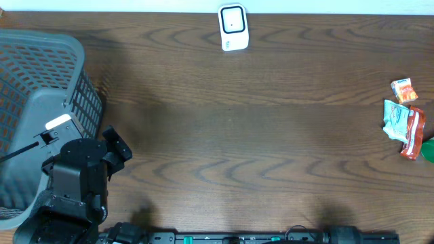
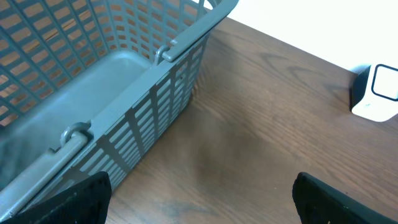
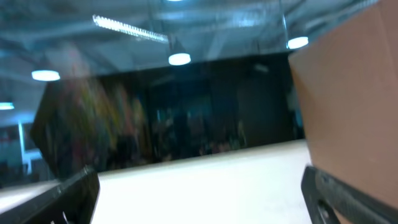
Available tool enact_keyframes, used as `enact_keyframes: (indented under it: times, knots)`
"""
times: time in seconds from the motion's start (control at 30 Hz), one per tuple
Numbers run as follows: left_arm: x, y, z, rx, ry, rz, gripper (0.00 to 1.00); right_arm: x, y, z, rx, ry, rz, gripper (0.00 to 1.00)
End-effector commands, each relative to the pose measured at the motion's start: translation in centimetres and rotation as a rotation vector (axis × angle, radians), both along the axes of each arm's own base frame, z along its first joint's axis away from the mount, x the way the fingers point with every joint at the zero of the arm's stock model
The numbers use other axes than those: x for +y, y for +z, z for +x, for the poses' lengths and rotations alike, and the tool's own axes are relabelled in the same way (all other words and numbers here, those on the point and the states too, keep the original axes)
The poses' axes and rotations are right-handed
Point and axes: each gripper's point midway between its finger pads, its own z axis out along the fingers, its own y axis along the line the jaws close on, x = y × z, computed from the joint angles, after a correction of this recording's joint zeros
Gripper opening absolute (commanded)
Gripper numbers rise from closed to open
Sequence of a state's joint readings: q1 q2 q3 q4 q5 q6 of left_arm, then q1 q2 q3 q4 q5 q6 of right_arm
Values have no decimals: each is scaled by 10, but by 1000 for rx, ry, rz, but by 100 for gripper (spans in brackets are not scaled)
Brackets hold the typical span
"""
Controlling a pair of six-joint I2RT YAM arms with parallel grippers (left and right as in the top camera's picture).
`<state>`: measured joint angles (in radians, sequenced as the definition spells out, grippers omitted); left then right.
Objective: Scan the item barcode
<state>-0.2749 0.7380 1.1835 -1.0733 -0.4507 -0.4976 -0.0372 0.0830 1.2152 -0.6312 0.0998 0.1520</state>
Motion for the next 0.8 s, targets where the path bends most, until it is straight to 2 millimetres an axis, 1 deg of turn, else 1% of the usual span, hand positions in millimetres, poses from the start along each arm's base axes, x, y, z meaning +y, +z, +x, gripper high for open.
enact_keyframes:
  times: [0.0, 0.2, 0.3, 0.4, 0.43, 0.47, 0.53, 0.6, 0.67, 0.77]
  knots:
    - [3, 0, -1, -2, 15, 7, 93, 4, -27, 37, 19, 34, -5, 99]
    - [3, 0, -1, -2, 15, 7, 93, 1, -74, 103, 55, 31, -2, 99]
    - [3, 0, -1, -2, 15, 7, 93, 0, -101, 129, 92, 32, 0, 99]
    - [3, 0, -1, -2, 15, 7, 93, 0, -139, 156, 171, 32, 3, 99]
    - [3, 0, -1, -2, 15, 7, 93, -1, -156, 166, 207, 32, 5, 99]
    - [3, 0, -1, -2, 15, 7, 93, -1, -167, 172, 233, 32, 6, 99]
    - [3, 0, -1, -2, 15, 7, 93, 1, -199, 187, 303, 45, 5, 99]
    - [3, 0, -1, -2, 15, 7, 93, 4, -224, 197, 348, 62, 1, 99]
    - [3, 0, -1, -2, 15, 7, 93, 4, -241, 204, 367, 65, 1, 99]
    - [3, 0, -1, -2, 15, 7, 93, 4, -259, 212, 378, 64, 1, 99]
